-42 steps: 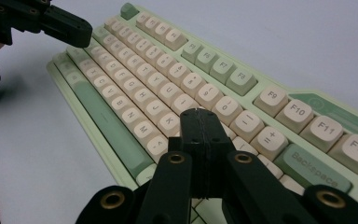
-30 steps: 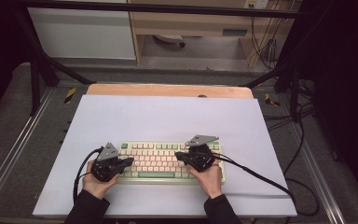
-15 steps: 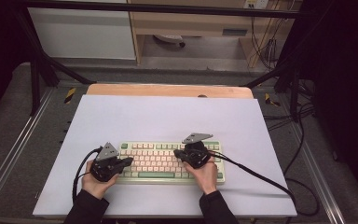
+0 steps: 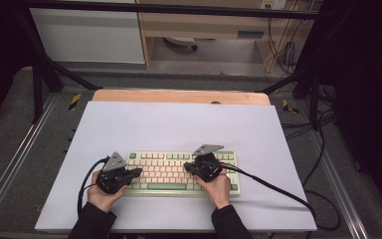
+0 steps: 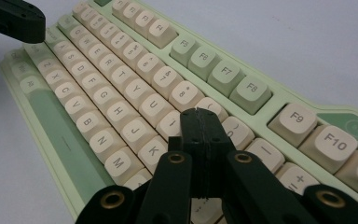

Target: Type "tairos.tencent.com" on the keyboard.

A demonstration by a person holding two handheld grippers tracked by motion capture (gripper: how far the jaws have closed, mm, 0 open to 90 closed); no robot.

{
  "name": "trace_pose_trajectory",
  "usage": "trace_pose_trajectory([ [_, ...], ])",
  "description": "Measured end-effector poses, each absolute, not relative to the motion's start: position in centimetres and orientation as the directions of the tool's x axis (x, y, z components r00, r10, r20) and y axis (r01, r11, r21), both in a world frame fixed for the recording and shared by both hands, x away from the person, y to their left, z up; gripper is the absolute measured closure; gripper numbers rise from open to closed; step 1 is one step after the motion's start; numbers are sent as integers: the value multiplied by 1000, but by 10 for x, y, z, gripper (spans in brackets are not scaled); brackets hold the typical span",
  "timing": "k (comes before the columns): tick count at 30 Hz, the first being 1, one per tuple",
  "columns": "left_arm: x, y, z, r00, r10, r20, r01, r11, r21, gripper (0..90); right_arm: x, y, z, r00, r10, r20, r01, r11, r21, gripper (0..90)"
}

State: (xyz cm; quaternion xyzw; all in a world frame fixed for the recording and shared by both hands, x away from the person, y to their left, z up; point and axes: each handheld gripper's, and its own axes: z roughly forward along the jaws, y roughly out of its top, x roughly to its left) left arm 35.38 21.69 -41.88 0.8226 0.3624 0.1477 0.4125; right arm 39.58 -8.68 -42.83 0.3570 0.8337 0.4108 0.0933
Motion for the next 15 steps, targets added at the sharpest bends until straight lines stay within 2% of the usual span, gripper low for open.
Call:
trace_pose_trajectory([
  [15,354,216,-418,695,717,-55,472,-397,787,900,391,-90,-421,-737,662,134,504,407,762,900],
])
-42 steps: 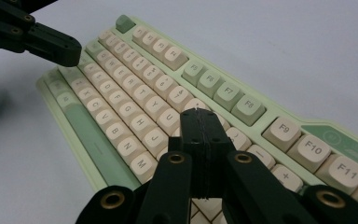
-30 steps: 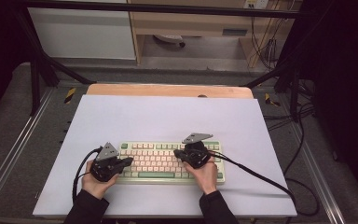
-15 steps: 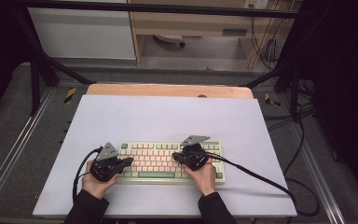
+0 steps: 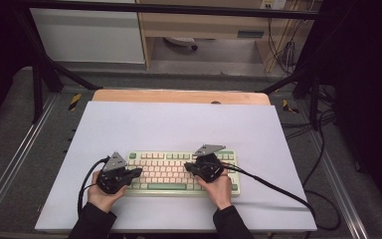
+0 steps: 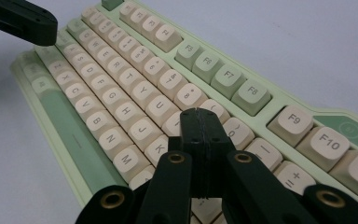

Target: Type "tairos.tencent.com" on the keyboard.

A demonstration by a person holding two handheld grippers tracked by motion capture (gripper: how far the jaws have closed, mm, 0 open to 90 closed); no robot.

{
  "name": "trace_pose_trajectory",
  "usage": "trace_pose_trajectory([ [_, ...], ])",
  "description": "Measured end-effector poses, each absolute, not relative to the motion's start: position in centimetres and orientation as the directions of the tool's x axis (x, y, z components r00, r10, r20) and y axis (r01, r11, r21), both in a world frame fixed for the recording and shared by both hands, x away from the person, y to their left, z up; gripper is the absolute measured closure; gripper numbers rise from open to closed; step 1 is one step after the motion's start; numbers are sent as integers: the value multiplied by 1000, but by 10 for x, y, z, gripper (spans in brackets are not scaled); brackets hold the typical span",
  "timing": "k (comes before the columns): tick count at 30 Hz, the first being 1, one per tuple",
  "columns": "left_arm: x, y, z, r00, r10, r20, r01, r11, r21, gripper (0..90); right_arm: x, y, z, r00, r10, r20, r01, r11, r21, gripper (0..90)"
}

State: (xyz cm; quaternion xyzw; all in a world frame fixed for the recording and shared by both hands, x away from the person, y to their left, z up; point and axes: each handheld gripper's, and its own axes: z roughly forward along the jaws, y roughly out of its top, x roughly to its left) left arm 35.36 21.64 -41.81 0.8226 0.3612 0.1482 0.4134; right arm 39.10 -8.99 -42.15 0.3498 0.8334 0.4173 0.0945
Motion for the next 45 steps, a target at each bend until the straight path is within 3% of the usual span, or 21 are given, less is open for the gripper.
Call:
trace_pose_trajectory([
  [12,354,215,-418,693,719,-54,472,-396,788,900,380,-102,-405,-750,650,125,483,409,774,900],
  [45,361,198,-428,698,715,-41,483,-427,765,900,363,-130,-409,-752,646,133,486,407,773,900],
])
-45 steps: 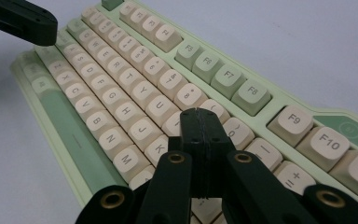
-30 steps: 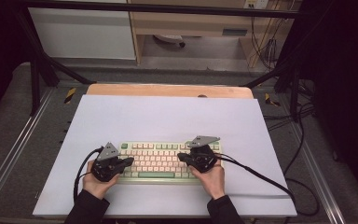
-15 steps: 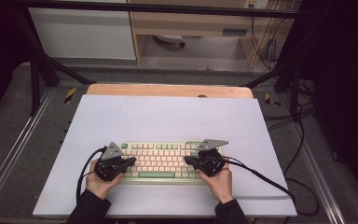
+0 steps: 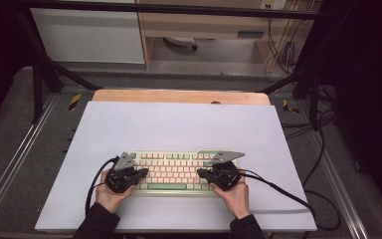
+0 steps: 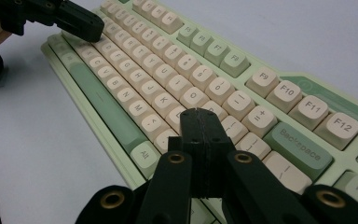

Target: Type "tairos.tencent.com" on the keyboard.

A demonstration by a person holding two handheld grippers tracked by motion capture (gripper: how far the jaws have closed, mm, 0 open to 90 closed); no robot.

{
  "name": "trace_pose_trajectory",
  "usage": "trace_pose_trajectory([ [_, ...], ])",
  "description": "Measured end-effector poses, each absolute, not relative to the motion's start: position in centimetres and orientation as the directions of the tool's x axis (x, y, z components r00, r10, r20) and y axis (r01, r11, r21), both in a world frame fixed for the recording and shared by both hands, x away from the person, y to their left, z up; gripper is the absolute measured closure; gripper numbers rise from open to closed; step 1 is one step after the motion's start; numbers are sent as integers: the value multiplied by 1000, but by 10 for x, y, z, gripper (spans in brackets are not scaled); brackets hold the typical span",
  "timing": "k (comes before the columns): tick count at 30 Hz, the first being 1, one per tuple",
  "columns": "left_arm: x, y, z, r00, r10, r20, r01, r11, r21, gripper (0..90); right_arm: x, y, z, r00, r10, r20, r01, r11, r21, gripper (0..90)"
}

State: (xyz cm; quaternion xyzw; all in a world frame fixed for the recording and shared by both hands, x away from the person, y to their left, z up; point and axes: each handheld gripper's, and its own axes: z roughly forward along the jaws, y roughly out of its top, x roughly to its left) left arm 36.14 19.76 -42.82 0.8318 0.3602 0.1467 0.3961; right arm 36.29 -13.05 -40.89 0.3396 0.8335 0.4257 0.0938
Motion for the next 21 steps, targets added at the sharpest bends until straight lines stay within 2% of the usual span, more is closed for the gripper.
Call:
trace_pose_trajectory([
  [21,359,199,-426,710,703,-35,468,-434,770,900,362,-125,-414,-762,628,158,492,402,773,900],
])
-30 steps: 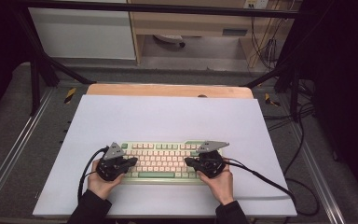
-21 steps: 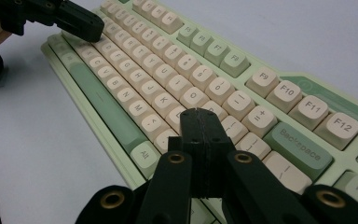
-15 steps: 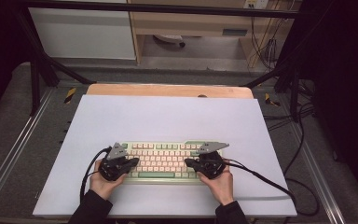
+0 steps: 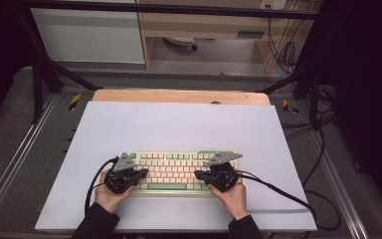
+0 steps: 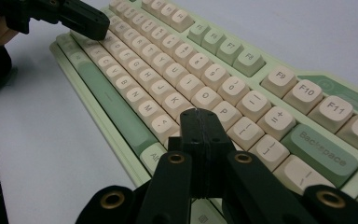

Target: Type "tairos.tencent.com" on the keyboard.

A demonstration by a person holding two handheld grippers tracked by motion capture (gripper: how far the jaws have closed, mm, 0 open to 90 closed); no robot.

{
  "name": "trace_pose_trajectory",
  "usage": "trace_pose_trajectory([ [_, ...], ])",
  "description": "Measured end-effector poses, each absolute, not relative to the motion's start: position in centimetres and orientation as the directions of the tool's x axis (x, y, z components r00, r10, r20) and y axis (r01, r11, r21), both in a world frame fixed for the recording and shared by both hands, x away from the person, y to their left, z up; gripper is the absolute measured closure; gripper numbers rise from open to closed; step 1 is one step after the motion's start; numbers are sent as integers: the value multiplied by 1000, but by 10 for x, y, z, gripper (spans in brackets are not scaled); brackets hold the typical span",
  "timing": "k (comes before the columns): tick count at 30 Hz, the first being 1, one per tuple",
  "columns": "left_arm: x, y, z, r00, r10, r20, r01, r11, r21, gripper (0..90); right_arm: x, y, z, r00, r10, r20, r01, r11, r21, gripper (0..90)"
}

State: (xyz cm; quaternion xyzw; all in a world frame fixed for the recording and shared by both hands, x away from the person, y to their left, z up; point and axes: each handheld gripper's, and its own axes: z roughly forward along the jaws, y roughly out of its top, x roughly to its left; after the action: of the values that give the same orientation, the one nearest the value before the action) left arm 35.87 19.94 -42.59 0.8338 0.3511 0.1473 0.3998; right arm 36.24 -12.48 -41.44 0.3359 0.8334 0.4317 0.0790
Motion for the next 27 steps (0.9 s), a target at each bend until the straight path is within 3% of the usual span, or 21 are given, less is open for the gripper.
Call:
trace_pose_trajectory([
  [27,356,208,-424,709,704,-53,472,-417,777,900,362,-115,-425,-768,614,181,500,400,768,900],
])
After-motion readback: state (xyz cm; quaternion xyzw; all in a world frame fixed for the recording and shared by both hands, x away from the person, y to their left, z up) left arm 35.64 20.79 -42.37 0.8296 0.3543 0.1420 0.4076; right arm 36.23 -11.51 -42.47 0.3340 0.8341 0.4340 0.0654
